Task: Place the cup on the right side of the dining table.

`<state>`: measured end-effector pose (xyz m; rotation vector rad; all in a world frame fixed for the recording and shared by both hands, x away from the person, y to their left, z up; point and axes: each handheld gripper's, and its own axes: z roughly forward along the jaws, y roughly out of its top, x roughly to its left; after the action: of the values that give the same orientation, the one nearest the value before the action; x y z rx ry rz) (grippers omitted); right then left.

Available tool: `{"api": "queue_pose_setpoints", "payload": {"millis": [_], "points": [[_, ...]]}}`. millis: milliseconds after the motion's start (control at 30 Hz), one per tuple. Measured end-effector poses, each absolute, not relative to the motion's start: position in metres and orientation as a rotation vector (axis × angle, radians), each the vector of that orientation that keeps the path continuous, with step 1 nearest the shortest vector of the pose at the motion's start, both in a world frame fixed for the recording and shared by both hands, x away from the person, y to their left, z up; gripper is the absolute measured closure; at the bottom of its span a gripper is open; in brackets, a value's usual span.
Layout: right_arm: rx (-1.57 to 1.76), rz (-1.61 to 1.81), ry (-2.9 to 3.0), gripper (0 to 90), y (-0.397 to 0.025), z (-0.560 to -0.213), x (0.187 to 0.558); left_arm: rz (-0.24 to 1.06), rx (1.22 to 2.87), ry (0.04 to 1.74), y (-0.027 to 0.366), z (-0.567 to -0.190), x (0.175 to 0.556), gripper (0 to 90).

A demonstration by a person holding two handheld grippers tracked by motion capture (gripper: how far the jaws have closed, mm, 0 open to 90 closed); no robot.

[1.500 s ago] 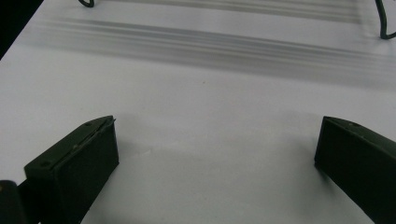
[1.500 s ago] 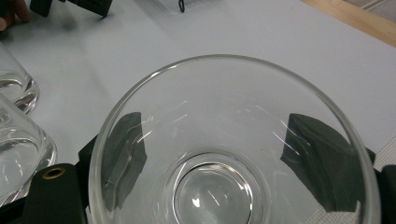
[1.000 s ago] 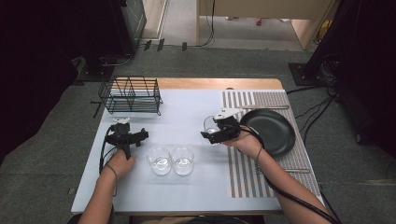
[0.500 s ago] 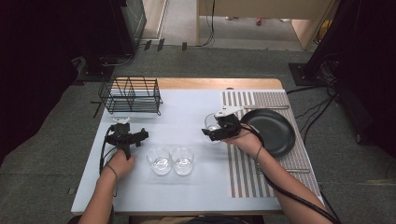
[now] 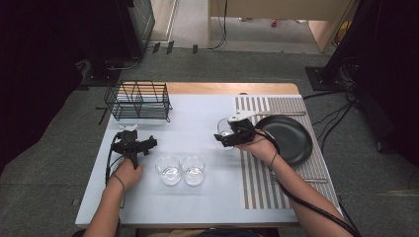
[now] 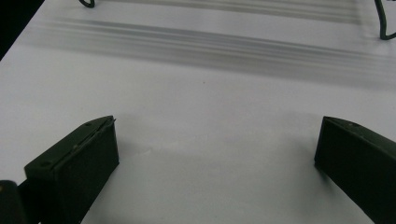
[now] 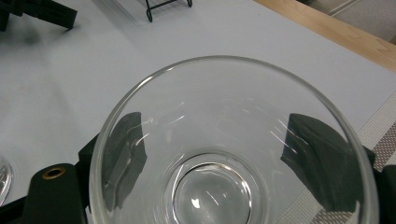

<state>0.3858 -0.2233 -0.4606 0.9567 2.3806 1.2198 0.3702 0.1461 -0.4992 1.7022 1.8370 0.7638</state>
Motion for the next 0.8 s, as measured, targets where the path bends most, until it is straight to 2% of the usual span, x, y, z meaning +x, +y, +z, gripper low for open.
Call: {"api": "queue_pose_setpoints", "payload": {"millis": [800], "points": [[0.999, 1.215, 2.343, 18.9, -0.2284, -0.4591, 0.3934, 0.763, 1.701, 1.836, 0.1462, -0.4993, 0.3701, 0.0]]}}
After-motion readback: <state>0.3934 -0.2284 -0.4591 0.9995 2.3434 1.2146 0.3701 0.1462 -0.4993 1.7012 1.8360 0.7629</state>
